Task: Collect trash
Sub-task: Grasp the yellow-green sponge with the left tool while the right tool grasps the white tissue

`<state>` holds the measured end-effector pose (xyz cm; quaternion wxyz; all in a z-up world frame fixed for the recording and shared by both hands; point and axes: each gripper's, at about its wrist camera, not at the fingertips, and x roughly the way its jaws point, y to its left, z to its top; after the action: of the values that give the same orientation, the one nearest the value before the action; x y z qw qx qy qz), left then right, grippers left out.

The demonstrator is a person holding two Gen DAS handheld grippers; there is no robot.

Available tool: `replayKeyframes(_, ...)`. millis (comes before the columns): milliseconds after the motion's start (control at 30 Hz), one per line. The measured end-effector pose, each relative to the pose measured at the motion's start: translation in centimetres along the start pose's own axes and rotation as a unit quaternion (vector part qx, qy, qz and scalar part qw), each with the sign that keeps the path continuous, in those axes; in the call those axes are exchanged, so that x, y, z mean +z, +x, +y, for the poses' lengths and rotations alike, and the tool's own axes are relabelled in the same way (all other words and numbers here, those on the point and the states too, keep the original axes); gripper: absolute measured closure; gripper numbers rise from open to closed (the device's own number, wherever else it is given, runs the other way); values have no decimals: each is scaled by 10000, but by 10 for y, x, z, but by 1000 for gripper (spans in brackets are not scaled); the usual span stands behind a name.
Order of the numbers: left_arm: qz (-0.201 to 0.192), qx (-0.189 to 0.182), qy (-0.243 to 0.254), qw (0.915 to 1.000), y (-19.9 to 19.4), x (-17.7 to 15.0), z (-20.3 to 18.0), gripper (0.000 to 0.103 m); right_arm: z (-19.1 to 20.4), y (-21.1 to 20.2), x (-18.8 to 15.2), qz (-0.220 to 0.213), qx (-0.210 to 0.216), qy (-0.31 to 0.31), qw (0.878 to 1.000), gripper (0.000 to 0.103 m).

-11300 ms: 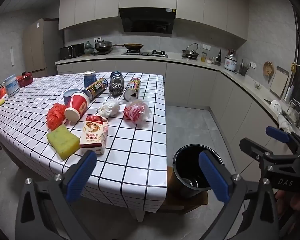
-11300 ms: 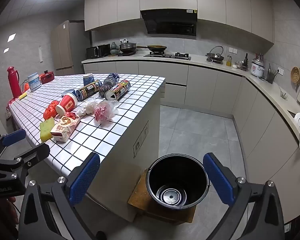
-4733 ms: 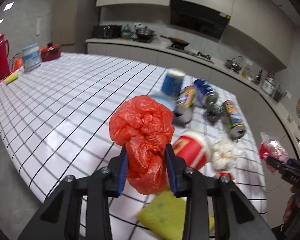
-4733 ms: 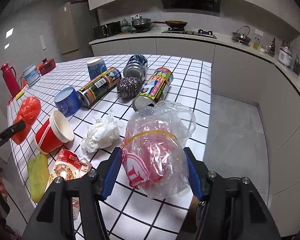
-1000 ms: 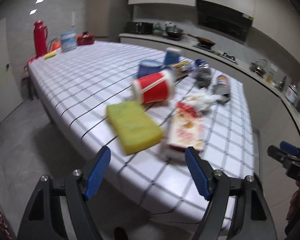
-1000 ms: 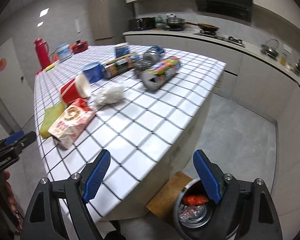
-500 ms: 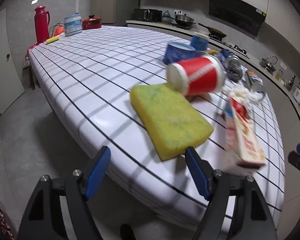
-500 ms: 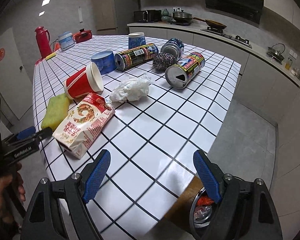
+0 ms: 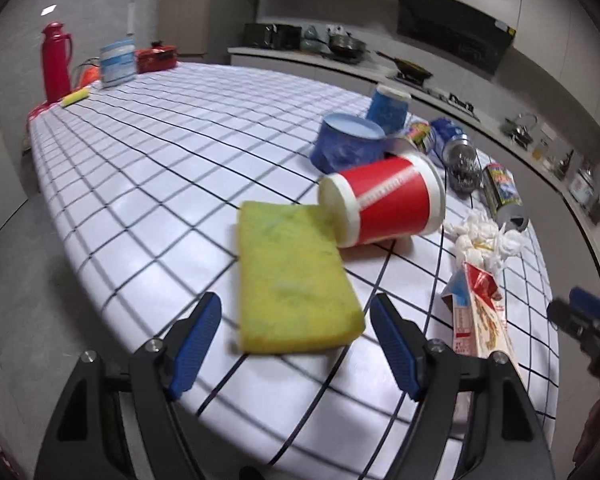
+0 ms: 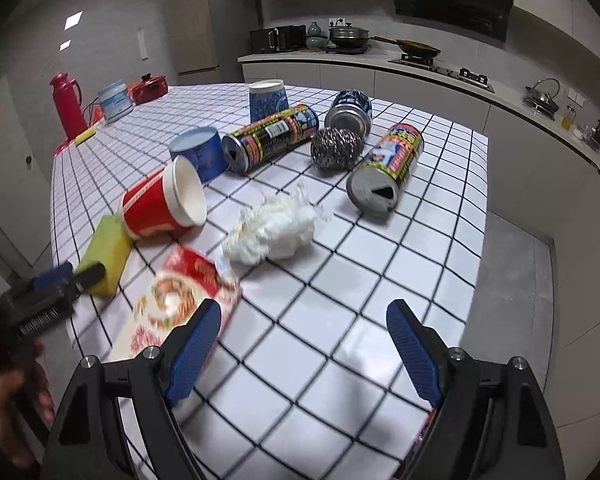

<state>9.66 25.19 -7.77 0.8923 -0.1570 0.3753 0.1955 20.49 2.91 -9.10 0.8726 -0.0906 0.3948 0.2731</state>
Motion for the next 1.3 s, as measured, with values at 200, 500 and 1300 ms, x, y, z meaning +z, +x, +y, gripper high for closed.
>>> replayKeyframes(200,160,-12,31,9999,18,10,8,25,8,25,19,65,107,241,9996,17)
replayKeyframes(500,147,23,164,9998,29,25,20,25,13,71,39,320,190,553,9978,17)
replayKeyframes(1300,-240,-346,225,9989,0,33,22,49,9,59,44,115,245,566,9980,56)
